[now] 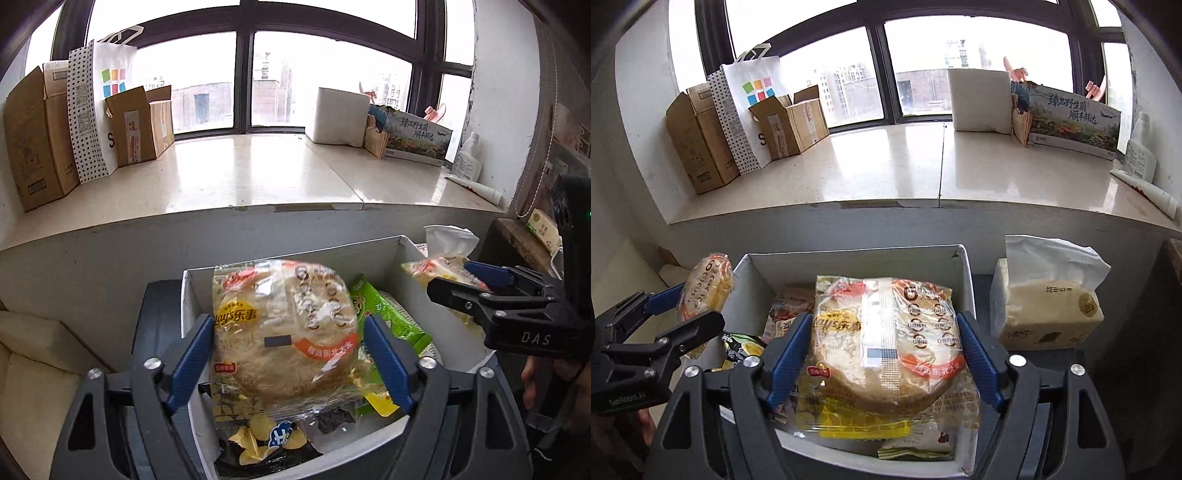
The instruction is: Organize snacks
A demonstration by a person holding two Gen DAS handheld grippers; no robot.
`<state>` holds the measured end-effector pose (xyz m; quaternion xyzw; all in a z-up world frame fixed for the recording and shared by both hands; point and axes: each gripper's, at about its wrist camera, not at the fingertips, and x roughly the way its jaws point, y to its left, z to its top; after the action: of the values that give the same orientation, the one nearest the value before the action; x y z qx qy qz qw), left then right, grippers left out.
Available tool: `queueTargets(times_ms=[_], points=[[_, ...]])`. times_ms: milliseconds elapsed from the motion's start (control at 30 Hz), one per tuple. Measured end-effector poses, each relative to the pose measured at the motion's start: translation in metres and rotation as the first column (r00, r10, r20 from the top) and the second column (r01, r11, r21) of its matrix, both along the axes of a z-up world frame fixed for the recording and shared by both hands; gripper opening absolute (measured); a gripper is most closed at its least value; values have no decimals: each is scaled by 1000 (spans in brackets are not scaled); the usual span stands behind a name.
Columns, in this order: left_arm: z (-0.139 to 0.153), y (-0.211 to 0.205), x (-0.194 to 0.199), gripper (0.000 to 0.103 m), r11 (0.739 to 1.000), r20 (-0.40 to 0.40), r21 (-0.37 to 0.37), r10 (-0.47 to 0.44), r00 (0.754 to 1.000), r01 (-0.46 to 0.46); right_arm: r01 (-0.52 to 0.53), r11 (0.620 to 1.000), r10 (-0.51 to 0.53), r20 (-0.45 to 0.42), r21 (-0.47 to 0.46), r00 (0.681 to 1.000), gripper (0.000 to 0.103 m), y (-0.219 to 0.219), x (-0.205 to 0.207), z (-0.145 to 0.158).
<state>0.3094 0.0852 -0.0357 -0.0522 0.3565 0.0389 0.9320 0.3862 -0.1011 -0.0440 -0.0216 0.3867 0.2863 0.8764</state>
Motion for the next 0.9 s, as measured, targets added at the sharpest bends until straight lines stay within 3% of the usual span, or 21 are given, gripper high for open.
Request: queueTargets(times_ms=[133, 367, 500, 600, 767, 900], points=[[-8, 6, -12, 103, 1000, 20, -23, 0, 1000, 0, 60, 997, -61, 22, 39, 998, 103, -13, -2, 1], [6, -7, -52, 103, 1000, 76, 4, 13, 997, -13, 39, 999, -38, 95, -2, 995, 103, -18, -34, 9], [33, -23, -107, 103, 997, 171, 52, 41, 984, -50, -20, 998, 11, 168, 55, 986, 103, -26, -80, 33], [49, -27, -155, 103, 995, 234, 21, 86, 968, -94, -45, 999, 41, 227, 13, 973, 103, -31, -121, 53], [66, -34, -220, 103, 996, 258, 12, 84, 962, -90, -107, 994, 95, 317, 22, 943, 103, -51, -196, 79], [75, -41, -255, 103, 997, 234, 8, 70, 970, -75, -89, 991, 60, 273, 96, 960, 103, -70, -238, 83]])
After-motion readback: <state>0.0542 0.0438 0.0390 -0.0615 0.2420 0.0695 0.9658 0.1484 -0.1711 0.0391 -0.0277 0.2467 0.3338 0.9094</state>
